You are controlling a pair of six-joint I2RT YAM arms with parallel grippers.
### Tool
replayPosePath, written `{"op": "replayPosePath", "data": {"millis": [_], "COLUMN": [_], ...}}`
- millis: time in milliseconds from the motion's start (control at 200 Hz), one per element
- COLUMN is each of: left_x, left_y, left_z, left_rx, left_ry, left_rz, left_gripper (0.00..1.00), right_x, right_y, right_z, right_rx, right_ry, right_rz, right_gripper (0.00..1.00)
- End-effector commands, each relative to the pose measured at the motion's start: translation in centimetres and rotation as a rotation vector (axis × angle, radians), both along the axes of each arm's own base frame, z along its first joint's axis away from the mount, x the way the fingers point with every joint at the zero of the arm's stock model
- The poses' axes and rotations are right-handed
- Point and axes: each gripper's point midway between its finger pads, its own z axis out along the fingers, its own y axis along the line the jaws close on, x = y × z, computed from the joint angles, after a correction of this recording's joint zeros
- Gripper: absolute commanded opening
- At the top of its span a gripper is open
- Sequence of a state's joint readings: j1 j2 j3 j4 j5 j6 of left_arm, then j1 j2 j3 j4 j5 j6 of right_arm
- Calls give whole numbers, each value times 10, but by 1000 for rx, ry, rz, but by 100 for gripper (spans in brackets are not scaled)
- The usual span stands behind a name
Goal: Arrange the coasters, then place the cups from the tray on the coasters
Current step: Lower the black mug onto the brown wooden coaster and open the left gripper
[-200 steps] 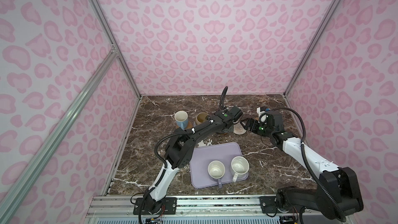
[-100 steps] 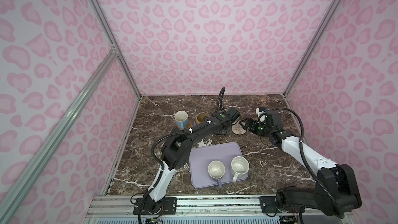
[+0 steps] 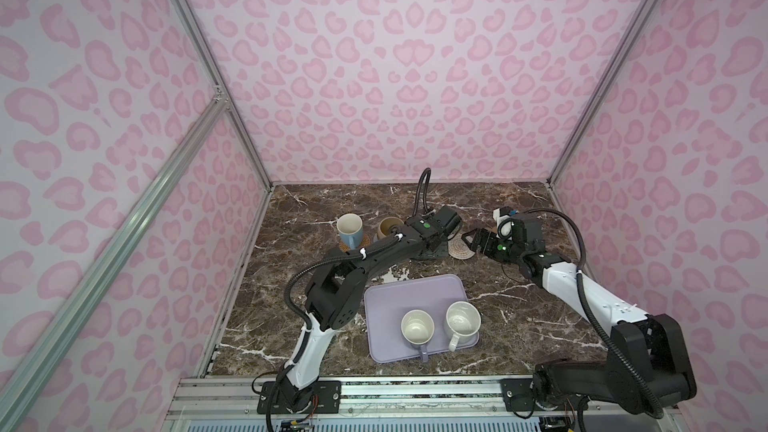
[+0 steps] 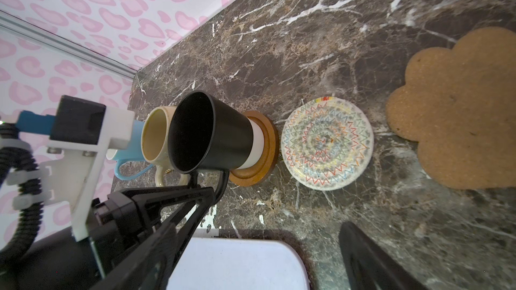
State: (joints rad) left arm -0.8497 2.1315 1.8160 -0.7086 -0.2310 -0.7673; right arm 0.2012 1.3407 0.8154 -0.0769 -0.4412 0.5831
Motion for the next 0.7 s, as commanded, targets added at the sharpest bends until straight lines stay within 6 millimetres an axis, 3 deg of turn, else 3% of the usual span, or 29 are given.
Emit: {"op": "replayPosePath", "data": {"millis": [0,100,150,245,510,695], "left_x": [0,-1,-3,-7,-30,-45], "left_y": [-2,3,5,11,28,45], "left_z": [16,24,30,46,97,121], "left_rx": [-39,-45,-41,-51,-205,-282], "left_ry": [-23,-38,-42,-68,-174,-236], "left_rz": [1,5,-8,-17,-29,-25], "left_gripper": [32,35,48,63,72,73], "right_x": [2,1,0,-1,-9,-21], "right_y": [-1,-2,-2,2,19,49], "right_z": [0,2,3,8,31,49], "right_rx": [-8,-18,-23,-31,-80,-133], "right_ry": [-8,-17,-23,-44,-93,-140], "right_rz": [-9,-11,-10,0,30,111], "right_gripper": [94,95,95,95,95,95]}}
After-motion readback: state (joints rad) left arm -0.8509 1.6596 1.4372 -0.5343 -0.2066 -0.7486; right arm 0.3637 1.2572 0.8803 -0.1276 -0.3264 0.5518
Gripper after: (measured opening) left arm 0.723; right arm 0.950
